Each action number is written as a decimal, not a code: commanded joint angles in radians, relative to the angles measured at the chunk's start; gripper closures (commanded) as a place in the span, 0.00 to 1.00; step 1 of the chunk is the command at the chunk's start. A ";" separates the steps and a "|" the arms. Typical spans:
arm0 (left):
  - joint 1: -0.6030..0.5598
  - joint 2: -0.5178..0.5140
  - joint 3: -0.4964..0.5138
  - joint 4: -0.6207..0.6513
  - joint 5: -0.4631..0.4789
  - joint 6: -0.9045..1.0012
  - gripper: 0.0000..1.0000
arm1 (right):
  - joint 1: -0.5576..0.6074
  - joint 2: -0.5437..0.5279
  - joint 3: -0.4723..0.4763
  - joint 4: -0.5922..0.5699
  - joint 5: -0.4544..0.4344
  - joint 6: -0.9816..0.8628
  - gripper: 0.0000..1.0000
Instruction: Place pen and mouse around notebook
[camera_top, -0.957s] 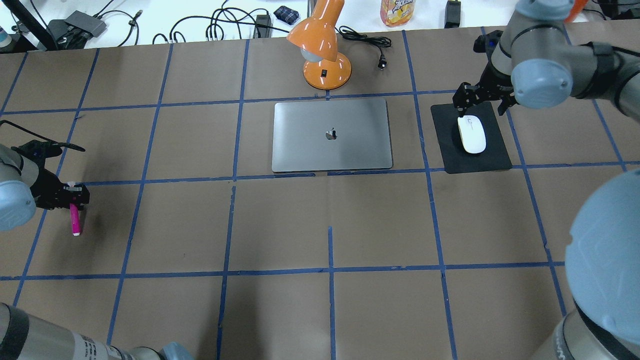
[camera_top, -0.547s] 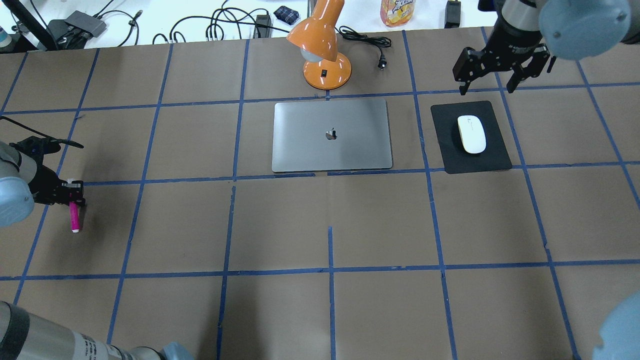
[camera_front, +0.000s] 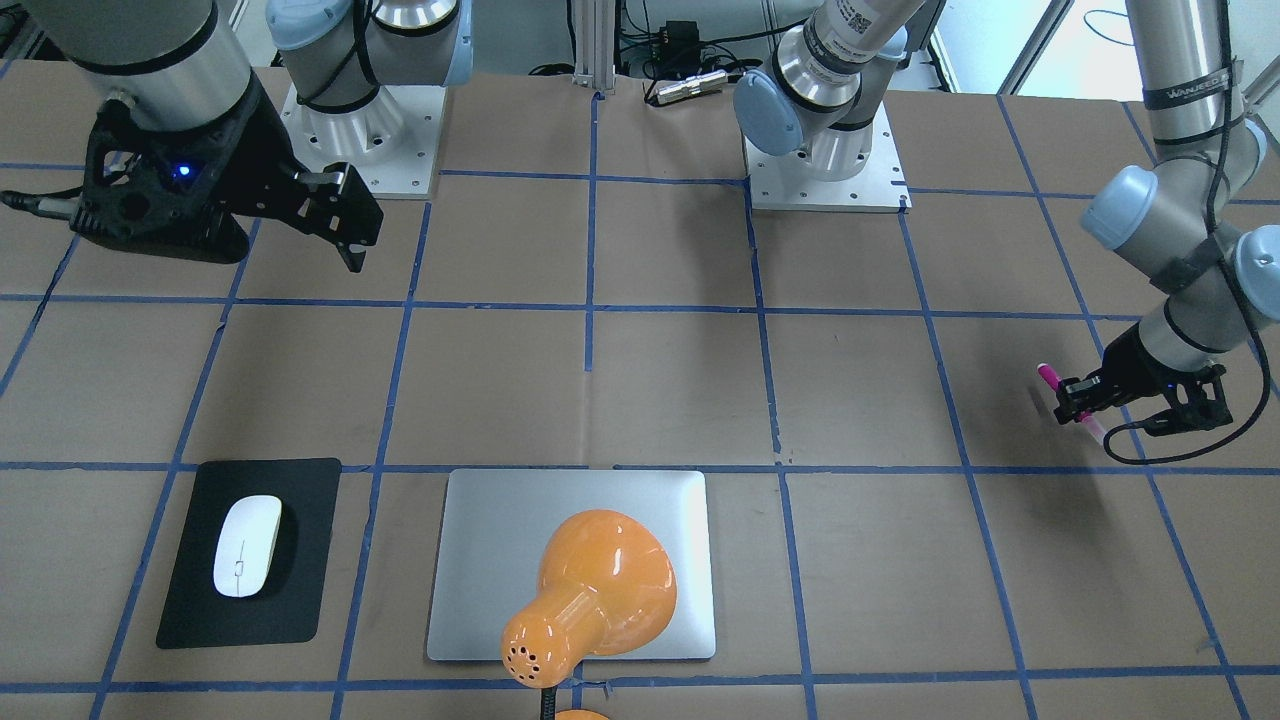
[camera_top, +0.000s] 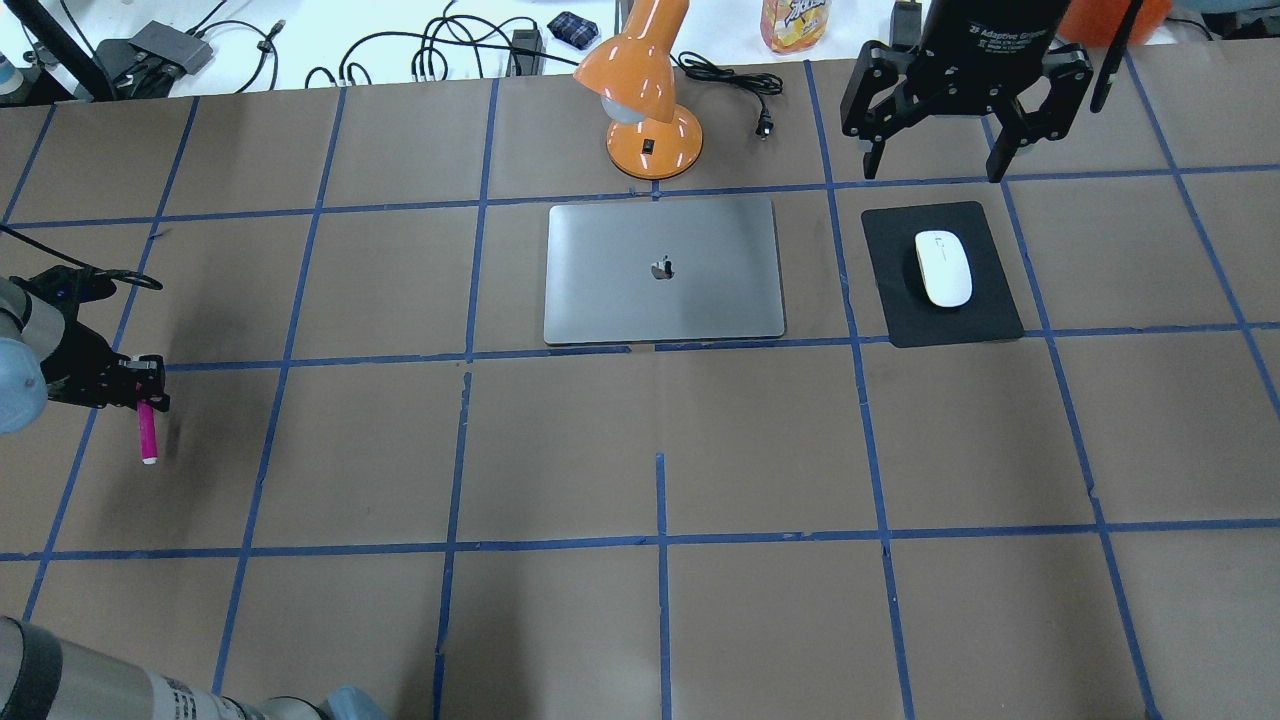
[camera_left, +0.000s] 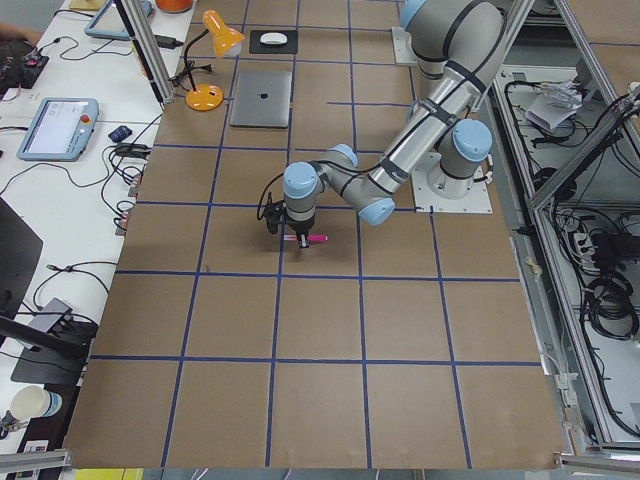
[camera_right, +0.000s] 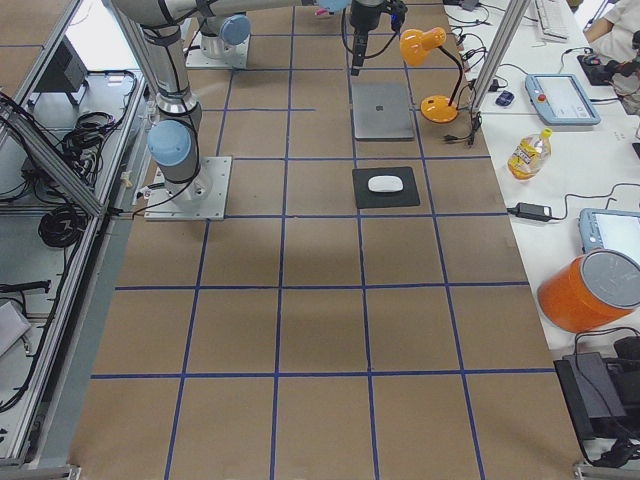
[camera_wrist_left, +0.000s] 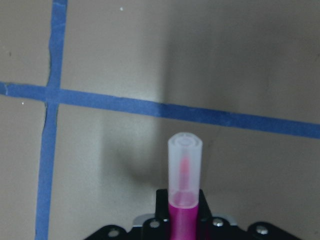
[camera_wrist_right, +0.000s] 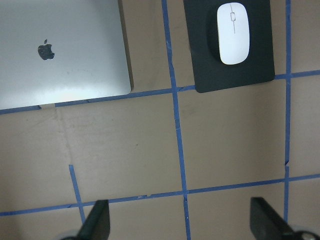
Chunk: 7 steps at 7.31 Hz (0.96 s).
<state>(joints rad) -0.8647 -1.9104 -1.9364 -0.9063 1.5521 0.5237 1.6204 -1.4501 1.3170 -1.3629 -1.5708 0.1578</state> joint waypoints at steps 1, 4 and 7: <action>-0.013 0.031 0.143 -0.266 -0.047 -0.162 1.00 | 0.012 -0.033 0.013 -0.048 0.005 0.003 0.02; -0.239 0.062 0.148 -0.275 -0.053 -0.574 1.00 | 0.012 -0.035 0.059 -0.145 0.002 -0.027 0.03; -0.463 0.077 0.146 -0.273 -0.067 -0.982 1.00 | 0.015 -0.049 0.082 -0.174 0.005 -0.014 0.00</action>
<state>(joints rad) -1.2311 -1.8389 -1.7899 -1.1798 1.4902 -0.2742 1.6342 -1.4954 1.3929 -1.5328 -1.5665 0.1440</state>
